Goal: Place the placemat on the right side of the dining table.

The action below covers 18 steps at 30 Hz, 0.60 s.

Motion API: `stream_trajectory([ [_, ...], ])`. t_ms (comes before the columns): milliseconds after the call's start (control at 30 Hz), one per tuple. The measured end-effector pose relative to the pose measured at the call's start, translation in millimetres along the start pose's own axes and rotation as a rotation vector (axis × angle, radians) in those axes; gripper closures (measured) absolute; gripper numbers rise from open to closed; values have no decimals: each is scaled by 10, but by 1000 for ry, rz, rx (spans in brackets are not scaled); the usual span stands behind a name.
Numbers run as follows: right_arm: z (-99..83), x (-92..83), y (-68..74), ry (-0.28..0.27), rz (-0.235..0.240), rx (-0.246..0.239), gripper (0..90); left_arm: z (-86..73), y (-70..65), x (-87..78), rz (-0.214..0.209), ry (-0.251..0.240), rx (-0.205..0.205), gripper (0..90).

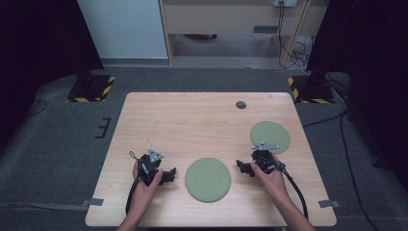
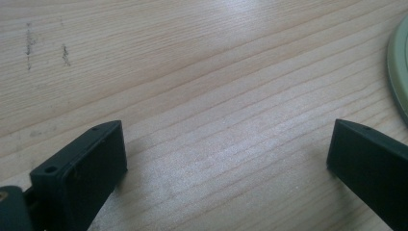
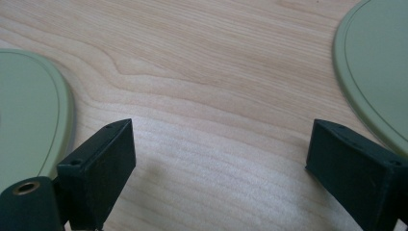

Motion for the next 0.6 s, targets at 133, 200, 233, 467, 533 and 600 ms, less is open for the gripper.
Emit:
stream_trajectory([
  [133, 18, 21, -5, -1, -8, 5, 102, 0, 0, 0, 0, 0, 0, 0],
  [200, 26, 34, -4, -6, -13, 2, 101, 0, 0, 0, 0, 0, 0, 0],
  [233, 28, 42, 1, -6, -16, 2, 99, 0, 0, 0, 0, 0, 0, 0],
  [467, -3, 87, 52, 23, -62, -76, 52, 0, 0, 0, 0, 0, 0, 0],
  [533, -18, 85, 63, 30, -60, -75, 21, 0, 0, 0, 0, 0, 0, 0],
  [600, -26, 86, 40, 35, -79, -55, 4, 0, 0, 0, 0, 0, 0, 0],
])
Point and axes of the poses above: each handheld gripper's, and its own axes: x roughly forward along the jaws, z roughly out of its top, y roughly to its left, the point moved 10 cm from there along x, roughly forward along the jaws, and after that the axes turned 4 degrees about x, right-handed, at the moved point
